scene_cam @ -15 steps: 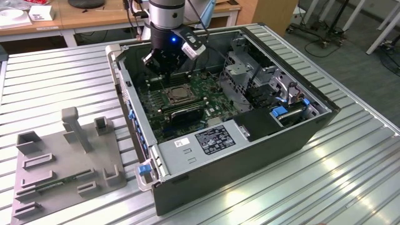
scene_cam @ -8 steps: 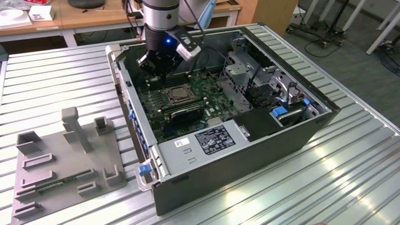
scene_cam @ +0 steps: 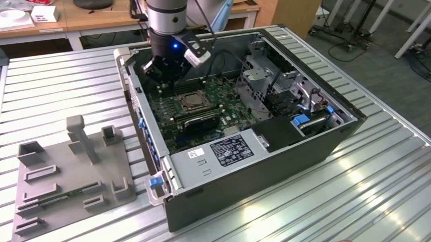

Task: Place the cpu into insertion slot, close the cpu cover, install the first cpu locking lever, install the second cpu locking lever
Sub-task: 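Install the first cpu locking lever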

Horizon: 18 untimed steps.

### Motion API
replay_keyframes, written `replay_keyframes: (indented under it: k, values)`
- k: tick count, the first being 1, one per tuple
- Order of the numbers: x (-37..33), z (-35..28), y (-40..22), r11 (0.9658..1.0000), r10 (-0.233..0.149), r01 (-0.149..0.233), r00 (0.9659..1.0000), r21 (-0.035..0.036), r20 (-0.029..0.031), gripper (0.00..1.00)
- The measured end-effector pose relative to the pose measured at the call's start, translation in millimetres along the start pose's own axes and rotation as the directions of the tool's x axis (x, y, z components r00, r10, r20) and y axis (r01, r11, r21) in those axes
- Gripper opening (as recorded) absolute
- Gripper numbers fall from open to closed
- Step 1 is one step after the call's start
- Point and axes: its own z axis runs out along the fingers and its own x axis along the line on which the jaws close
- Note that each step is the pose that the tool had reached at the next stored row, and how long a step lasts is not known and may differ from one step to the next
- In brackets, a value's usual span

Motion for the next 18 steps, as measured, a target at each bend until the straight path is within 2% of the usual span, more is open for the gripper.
replay_keyframes:
  k: [3,5,8,10,11,12,18]
  values:
    - [3.0,0.5,0.3,0.9999,0.0,0.0,0.9999,-0.0143,0.0124,0.11]
    - [4.7,0.7,0.4,0.9995,0.0,0.001,0.9998,-0.0302,0.0219,0.11]
    - [6.4,0.7,0.5,0.9982,0.0,0.002,0.9993,-0.0595,0.0381,0.11]
    - [7.1,0.7,0.6,0.9965,0.001,0.003,0.9988,-0.0834,0.0487,0.11]
    - [7.2,0.7,0.6,0.9957,0.001,0.003,0.9987,-0.0928,0.0516,0.11]
    - [7.2,0.8,0.7,0.9954,0.002,0.003,0.9986,-0.096,0.0521,0.11]
    - [7.0,1.5,3.8,0.9951,0.002,0.003,0.9986,-0.0988,0.0523,0.11]
